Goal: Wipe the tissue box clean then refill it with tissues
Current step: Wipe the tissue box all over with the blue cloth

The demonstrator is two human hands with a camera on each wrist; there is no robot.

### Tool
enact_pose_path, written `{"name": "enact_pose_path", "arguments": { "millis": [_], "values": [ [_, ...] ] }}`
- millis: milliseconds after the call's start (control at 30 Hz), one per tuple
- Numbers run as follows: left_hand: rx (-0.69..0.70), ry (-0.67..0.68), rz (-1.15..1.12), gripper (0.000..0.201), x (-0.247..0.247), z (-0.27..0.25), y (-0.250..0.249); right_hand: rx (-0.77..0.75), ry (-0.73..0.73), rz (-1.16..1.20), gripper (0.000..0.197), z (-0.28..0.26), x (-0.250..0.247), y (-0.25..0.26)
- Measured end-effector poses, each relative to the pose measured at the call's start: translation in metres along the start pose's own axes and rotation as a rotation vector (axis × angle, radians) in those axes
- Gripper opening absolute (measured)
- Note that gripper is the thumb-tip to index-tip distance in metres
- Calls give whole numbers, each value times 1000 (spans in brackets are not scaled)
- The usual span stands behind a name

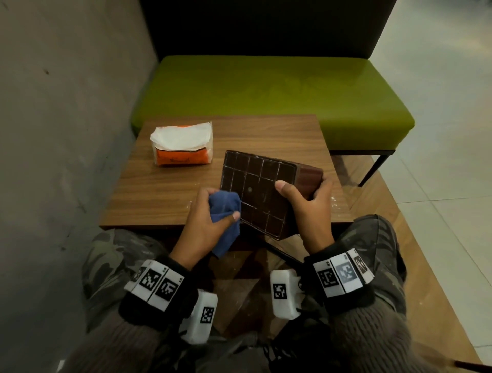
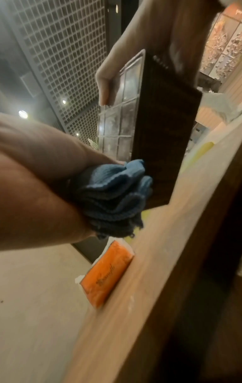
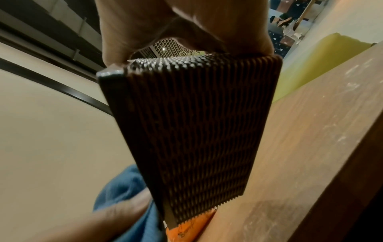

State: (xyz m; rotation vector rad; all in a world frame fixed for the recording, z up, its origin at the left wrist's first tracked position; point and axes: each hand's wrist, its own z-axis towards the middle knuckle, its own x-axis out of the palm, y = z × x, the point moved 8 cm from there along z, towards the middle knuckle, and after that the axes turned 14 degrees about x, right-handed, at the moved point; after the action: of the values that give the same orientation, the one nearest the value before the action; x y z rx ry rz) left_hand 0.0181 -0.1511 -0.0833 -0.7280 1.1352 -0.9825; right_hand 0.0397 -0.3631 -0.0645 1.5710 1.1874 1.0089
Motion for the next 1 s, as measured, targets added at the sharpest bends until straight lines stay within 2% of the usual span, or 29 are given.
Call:
{"name": "enact_pose_path", "arguments": {
  "millis": [200,300,400,533,667,867,1000],
  "values": [
    [-91,-226,-167,42,-10,7,-3,15,-13,69,82,-4,3,-5],
    [-130,-281,-242,42,-13,12,-8,-10,-29,78,84,-6,4,-2],
    [-102,-250,-221,42,-8,13,-19,-33,-64,80,85,-7,2,0],
    [27,-94,-56,42,7,14,-39,-41,-79,32,89,-7,3,-4],
    [-150,-198,-166,45,-16,29,-17,-78,-41,-10,81,-11,4,-4],
    [-28,-80,4,53,0,17,-36,-78,-41,24,80,-8,5,-4],
    [-84,-145,-76,41,-12,26,-29,-86,-38,13,81,-10,6,-8]
  ]
}}
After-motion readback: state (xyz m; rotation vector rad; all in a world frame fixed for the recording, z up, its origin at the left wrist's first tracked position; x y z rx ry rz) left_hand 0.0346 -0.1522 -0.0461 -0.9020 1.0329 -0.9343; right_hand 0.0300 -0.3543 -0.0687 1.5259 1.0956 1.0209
